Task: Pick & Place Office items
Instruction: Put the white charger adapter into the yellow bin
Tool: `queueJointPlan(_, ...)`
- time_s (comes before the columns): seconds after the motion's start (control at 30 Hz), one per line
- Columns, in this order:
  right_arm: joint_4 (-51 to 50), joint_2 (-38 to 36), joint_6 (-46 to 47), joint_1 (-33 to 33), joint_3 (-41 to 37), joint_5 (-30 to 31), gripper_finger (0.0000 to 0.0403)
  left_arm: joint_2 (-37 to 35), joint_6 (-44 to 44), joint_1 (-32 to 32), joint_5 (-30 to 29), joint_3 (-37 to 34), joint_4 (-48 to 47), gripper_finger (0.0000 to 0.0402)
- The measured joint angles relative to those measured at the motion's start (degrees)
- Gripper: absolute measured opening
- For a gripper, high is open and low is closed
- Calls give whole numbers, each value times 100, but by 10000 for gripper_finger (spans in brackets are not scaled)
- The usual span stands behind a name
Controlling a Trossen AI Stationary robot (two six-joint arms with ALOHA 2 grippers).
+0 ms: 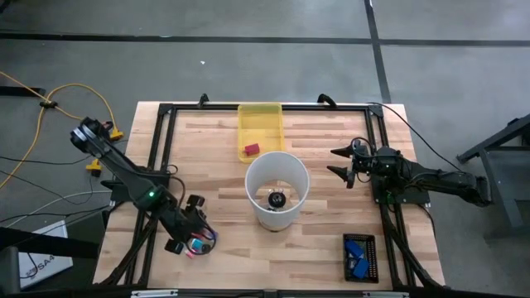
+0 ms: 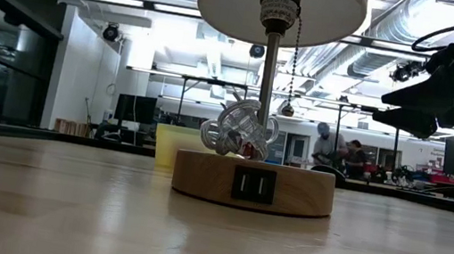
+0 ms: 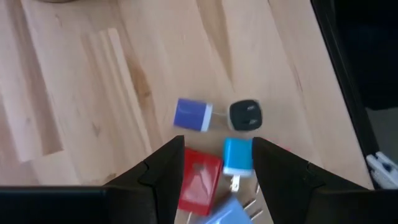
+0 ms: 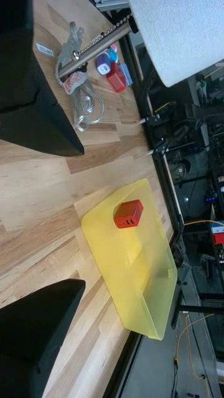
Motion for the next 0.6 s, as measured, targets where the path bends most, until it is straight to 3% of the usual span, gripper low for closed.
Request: queueJointPlan(0.6, 0, 1, 0, 1, 0, -1, 326, 1161, -1308, -535, -280, 0, 630, 182)
